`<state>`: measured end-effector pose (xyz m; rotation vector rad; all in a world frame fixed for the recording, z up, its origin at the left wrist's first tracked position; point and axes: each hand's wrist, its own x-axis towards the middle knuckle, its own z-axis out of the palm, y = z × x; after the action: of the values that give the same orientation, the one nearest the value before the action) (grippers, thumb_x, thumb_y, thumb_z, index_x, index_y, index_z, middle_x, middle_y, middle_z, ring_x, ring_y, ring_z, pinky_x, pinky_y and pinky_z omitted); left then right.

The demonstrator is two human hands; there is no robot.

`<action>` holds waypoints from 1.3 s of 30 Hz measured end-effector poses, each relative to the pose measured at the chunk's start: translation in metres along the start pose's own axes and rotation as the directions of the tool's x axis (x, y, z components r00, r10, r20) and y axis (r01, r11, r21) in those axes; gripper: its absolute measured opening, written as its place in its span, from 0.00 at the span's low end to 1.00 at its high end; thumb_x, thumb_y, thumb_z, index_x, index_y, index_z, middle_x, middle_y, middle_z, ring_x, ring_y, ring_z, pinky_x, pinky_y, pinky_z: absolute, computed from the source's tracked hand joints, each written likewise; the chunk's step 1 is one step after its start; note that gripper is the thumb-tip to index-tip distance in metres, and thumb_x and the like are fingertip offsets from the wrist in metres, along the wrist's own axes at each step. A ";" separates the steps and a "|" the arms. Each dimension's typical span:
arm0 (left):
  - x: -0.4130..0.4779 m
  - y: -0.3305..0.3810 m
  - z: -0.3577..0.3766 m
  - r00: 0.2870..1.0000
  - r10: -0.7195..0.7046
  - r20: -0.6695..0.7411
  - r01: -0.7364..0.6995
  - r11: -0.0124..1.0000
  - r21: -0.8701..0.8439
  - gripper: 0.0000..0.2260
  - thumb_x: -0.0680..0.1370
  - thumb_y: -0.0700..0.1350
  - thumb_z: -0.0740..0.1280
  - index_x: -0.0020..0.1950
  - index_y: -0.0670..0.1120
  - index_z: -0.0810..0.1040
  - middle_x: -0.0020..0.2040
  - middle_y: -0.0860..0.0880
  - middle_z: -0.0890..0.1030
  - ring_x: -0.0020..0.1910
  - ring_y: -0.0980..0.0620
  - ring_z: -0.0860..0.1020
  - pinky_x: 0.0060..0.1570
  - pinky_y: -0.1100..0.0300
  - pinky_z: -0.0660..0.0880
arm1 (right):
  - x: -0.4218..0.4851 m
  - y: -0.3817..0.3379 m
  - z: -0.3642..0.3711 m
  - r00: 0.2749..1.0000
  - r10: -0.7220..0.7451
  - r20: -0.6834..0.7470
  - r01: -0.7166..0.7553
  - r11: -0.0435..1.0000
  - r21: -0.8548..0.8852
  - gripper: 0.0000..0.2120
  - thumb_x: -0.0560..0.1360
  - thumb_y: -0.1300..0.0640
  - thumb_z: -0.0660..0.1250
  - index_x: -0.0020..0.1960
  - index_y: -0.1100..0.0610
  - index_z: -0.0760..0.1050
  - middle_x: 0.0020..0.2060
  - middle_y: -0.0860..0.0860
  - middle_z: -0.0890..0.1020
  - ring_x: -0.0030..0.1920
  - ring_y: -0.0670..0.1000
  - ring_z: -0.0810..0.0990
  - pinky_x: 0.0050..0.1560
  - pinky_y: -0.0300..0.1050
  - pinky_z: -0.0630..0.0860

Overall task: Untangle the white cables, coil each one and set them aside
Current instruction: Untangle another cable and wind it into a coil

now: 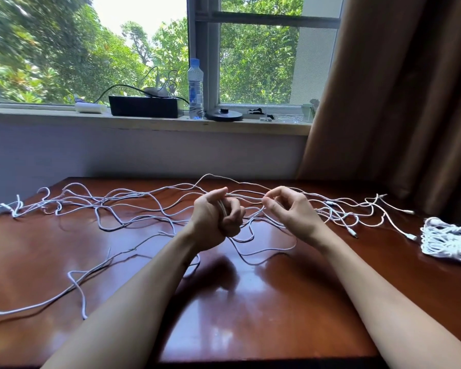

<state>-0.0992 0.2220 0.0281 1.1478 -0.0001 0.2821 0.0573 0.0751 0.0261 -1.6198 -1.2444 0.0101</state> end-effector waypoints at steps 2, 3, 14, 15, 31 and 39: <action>0.000 0.001 0.001 0.999 0.036 0.011 -0.035 0.996 -0.081 0.24 0.75 0.53 0.53 0.24 0.41 0.70 0.24 0.47 0.62 0.25 0.52 0.52 0.29 0.60 0.48 | 0.002 -0.001 0.003 0.998 0.043 -0.039 -0.041 0.997 0.060 0.06 0.78 0.52 0.72 0.47 0.54 0.79 0.27 0.48 0.73 0.27 0.47 0.72 0.30 0.42 0.70; -0.001 0.001 0.002 0.998 0.055 0.009 -0.053 0.991 -0.119 0.23 0.75 0.53 0.53 0.24 0.41 0.70 0.24 0.47 0.62 0.25 0.52 0.51 0.28 0.61 0.48 | 0.002 -0.001 0.004 0.996 0.071 -0.050 -0.065 0.993 0.102 0.07 0.77 0.52 0.73 0.47 0.55 0.79 0.26 0.48 0.74 0.25 0.48 0.72 0.27 0.41 0.70; -0.004 0.016 -0.001 0.947 0.246 -0.207 -0.322 0.744 -0.586 0.20 0.81 0.48 0.51 0.37 0.41 0.75 0.30 0.49 0.64 0.23 0.53 0.56 0.24 0.61 0.54 | 0.002 0.014 0.013 0.999 0.024 0.033 -0.015 0.969 -0.247 0.10 0.73 0.43 0.75 0.42 0.49 0.82 0.27 0.41 0.77 0.29 0.41 0.73 0.35 0.41 0.70; -0.004 0.018 -0.002 0.942 0.240 -0.233 -0.334 0.718 -0.610 0.20 0.82 0.48 0.51 0.41 0.40 0.77 0.30 0.48 0.65 0.23 0.53 0.58 0.24 0.61 0.56 | 0.001 0.012 0.015 0.998 0.006 0.060 0.009 0.968 -0.252 0.10 0.73 0.43 0.75 0.43 0.49 0.83 0.26 0.40 0.76 0.29 0.42 0.72 0.35 0.42 0.70; 0.010 0.017 -0.012 0.840 0.190 -0.508 -0.356 0.900 -0.251 0.19 0.87 0.55 0.48 0.64 0.48 0.74 0.30 0.50 0.66 0.23 0.55 0.58 0.24 0.64 0.57 | -0.014 -0.022 0.028 0.975 -0.075 0.209 0.054 0.993 0.104 0.05 0.77 0.65 0.72 0.52 0.62 0.84 0.36 0.39 0.84 0.37 0.37 0.80 0.43 0.29 0.73; 0.015 0.008 -0.008 0.815 0.356 -0.458 -0.298 0.934 0.197 0.15 0.87 0.48 0.51 0.60 0.45 0.76 0.30 0.49 0.70 0.24 0.55 0.61 0.29 0.63 0.59 | -0.009 -0.029 0.020 0.995 0.032 0.092 -0.057 0.957 0.285 0.08 0.77 0.64 0.72 0.56 0.59 0.82 0.37 0.53 0.77 0.29 0.42 0.70 0.30 0.32 0.67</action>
<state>-0.0875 0.2354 0.0339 1.1634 0.2709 0.8906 0.0224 0.0803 0.0331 -1.4056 -1.2096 0.2805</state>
